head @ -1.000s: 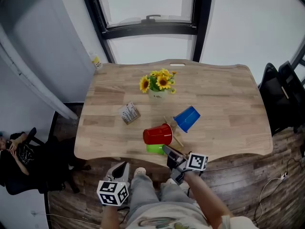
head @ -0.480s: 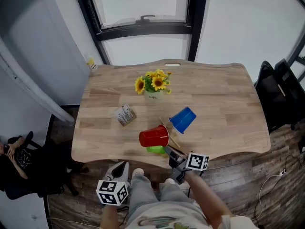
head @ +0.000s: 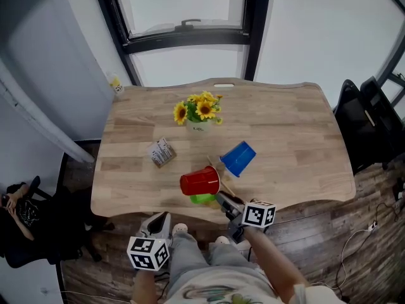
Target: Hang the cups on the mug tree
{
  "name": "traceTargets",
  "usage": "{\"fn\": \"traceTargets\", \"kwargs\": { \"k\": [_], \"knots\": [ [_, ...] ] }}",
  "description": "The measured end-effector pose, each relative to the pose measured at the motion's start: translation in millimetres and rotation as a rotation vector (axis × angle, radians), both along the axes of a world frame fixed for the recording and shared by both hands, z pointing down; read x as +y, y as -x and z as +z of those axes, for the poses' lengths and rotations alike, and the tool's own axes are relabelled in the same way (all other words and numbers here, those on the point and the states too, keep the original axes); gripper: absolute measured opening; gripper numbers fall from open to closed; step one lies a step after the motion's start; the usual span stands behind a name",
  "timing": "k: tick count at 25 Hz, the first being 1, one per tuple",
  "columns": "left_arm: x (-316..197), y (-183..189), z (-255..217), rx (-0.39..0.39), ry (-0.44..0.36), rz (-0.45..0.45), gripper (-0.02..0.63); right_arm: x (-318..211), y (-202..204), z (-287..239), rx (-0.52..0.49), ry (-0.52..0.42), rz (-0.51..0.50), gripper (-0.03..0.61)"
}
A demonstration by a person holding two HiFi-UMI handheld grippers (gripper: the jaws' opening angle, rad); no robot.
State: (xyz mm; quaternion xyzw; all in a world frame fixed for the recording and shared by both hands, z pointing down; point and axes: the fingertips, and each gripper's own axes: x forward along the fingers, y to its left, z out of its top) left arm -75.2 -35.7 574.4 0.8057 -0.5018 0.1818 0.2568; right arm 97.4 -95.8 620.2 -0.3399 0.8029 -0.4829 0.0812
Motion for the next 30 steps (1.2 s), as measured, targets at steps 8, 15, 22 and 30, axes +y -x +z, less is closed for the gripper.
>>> {"fn": "traceTargets", "kwargs": {
  "k": [8, 15, 22, 30],
  "knots": [
    [-4, -8, 0, 0.010, -0.004, 0.016, -0.002, 6, -6, -3, 0.091, -0.023, -0.025, 0.133],
    [-12, -22, -7, 0.021, -0.035, 0.035, -0.002, 14, -19, -27, 0.309, -0.184, -0.039, 0.133],
    [-18, -43, -19, 0.036, -0.067, 0.080, -0.002, 22, -38, -52, 0.509, -0.285, 0.027, 0.108],
    [-16, -67, -29, 0.038, -0.101, 0.146, -0.002, 37, -50, -77, 0.575, -0.338, 0.107, 0.000]
  ]
}}
